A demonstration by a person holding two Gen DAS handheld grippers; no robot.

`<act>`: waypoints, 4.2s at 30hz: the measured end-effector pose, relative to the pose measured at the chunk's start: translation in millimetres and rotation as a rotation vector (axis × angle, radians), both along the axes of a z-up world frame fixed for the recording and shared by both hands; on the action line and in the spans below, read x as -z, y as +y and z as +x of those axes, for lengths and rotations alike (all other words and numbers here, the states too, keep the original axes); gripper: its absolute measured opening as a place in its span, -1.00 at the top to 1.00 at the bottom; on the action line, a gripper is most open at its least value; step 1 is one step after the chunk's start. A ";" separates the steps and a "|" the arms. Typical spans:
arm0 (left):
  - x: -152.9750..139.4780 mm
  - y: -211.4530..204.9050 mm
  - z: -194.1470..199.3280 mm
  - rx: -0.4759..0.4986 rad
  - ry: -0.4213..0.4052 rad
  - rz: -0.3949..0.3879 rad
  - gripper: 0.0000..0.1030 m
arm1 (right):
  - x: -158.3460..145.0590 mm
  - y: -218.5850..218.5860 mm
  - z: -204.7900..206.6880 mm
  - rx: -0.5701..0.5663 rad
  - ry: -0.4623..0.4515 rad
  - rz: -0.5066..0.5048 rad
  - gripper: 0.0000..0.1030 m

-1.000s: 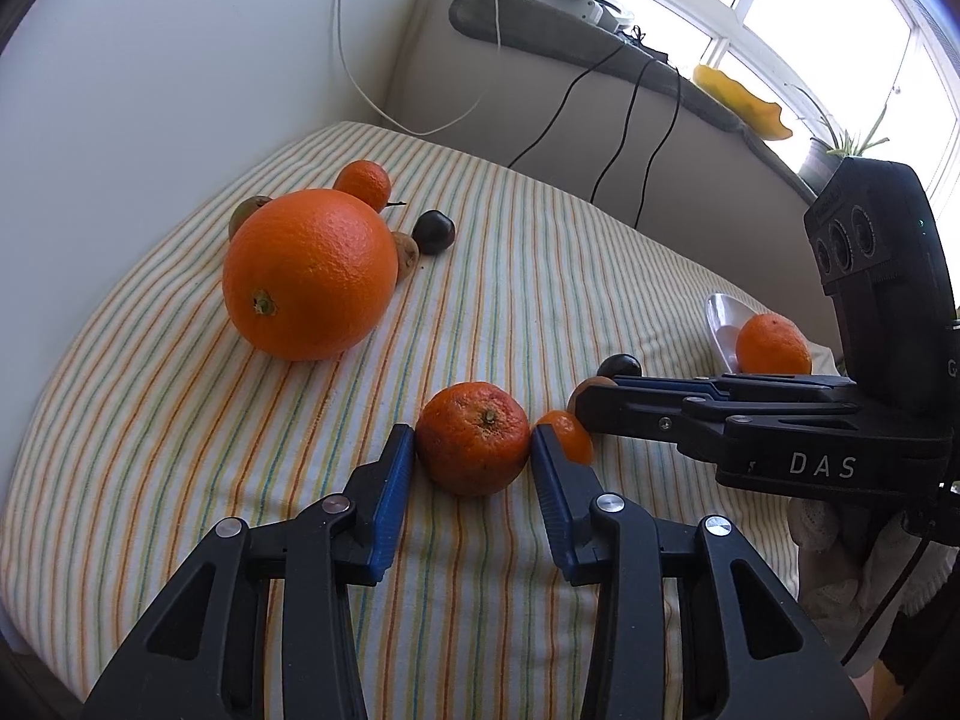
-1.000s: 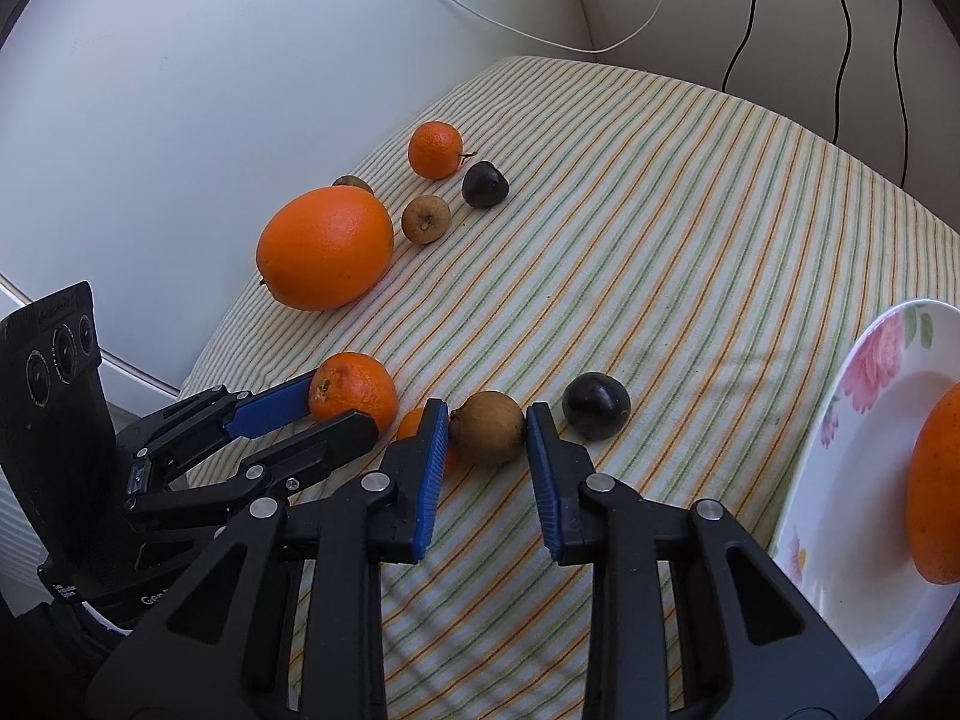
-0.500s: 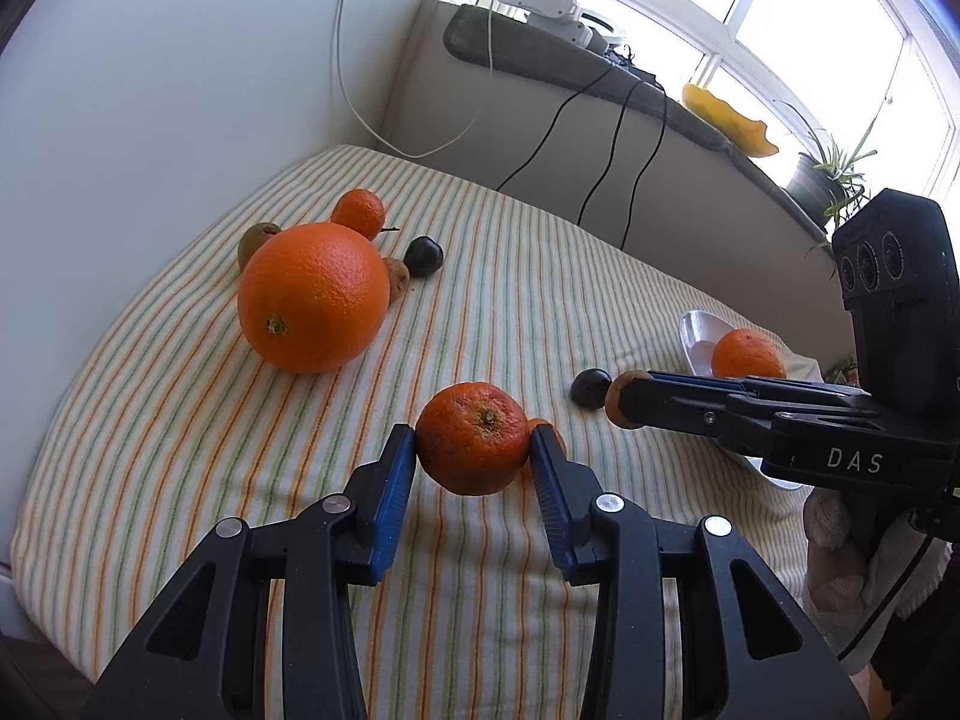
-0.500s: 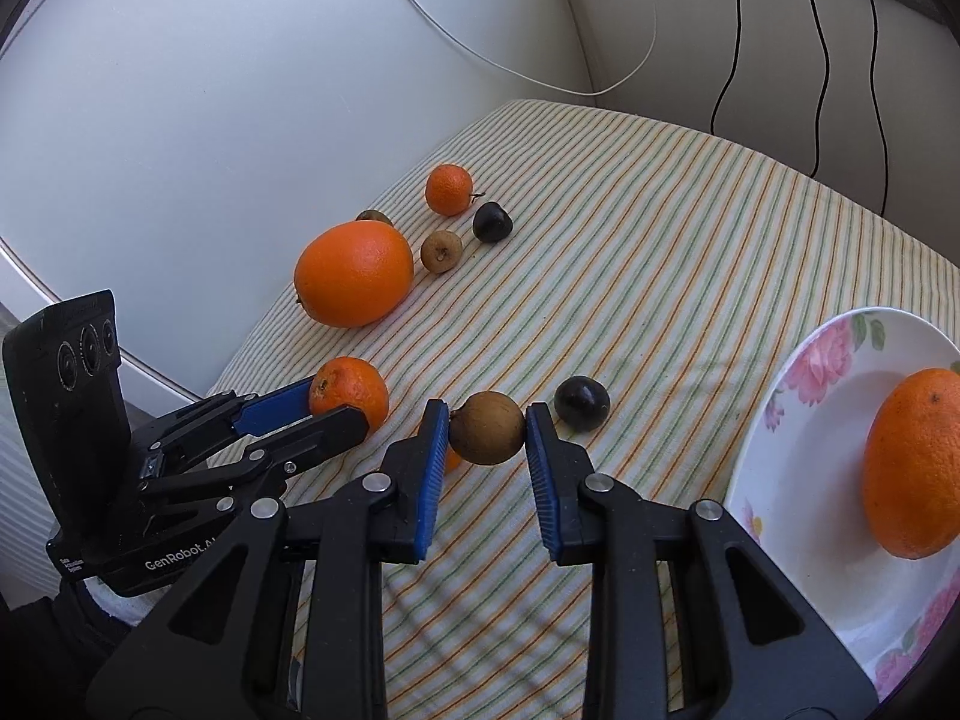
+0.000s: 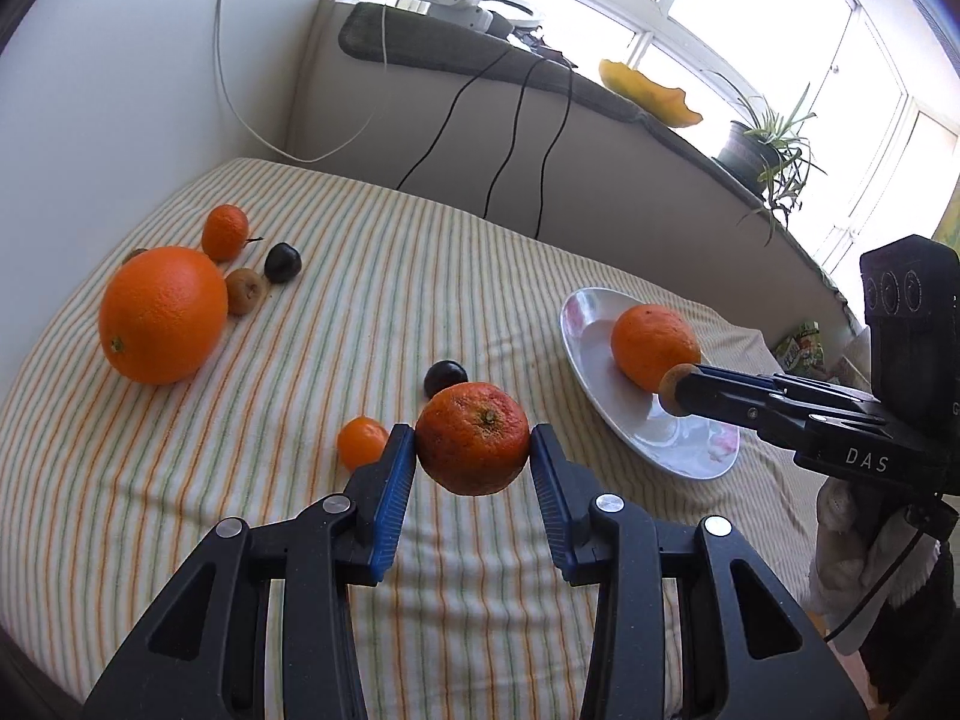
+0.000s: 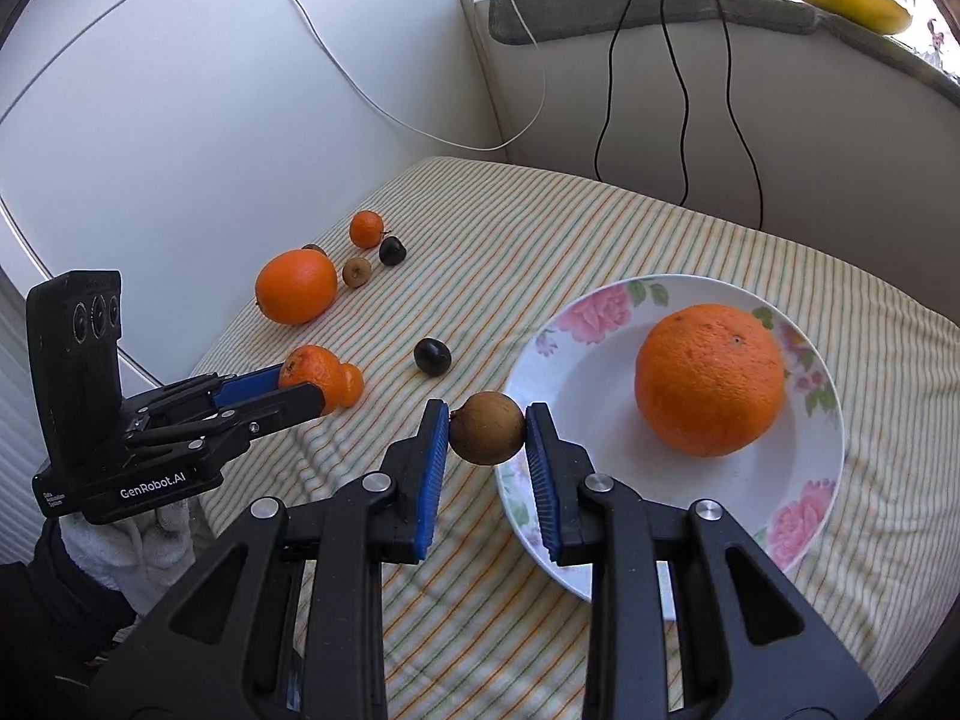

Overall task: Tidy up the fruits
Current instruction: 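Carry the tangerine with the left gripper while the right gripper carries the kiwi to the plate, then open both grippers to release the tangerine and kiwi in the plate, then grasp the small orange fruit with the left gripper while the right gripper grasps the dark plum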

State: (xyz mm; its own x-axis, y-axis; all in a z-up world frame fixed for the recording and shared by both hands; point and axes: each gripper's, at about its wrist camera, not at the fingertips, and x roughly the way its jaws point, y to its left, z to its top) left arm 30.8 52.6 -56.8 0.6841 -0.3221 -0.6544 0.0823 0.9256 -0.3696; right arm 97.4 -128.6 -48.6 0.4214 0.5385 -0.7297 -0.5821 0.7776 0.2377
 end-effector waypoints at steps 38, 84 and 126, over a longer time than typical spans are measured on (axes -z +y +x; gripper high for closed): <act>1.3 -126.0 36.8 0.224 0.009 0.059 0.26 | 32.8 -89.6 23.2 0.164 0.013 -0.024 0.45; 9.9 8.1 -10.6 -0.050 -0.005 0.119 0.07 | -0.6 33.3 1.2 -0.067 -0.099 -0.049 -0.27; 30.8 27.5 14.5 -0.052 0.055 0.126 0.52 | 51.7 115.6 44.3 -0.169 -0.003 -0.183 0.57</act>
State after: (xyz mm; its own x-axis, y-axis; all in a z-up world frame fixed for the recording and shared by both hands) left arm 45.2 80.0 -87.6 0.6597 -0.2001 -0.7243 0.0156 0.9673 -0.2531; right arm 141.6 -13.0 -100.3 0.3394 0.4605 -0.8202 -0.7078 0.6993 0.0997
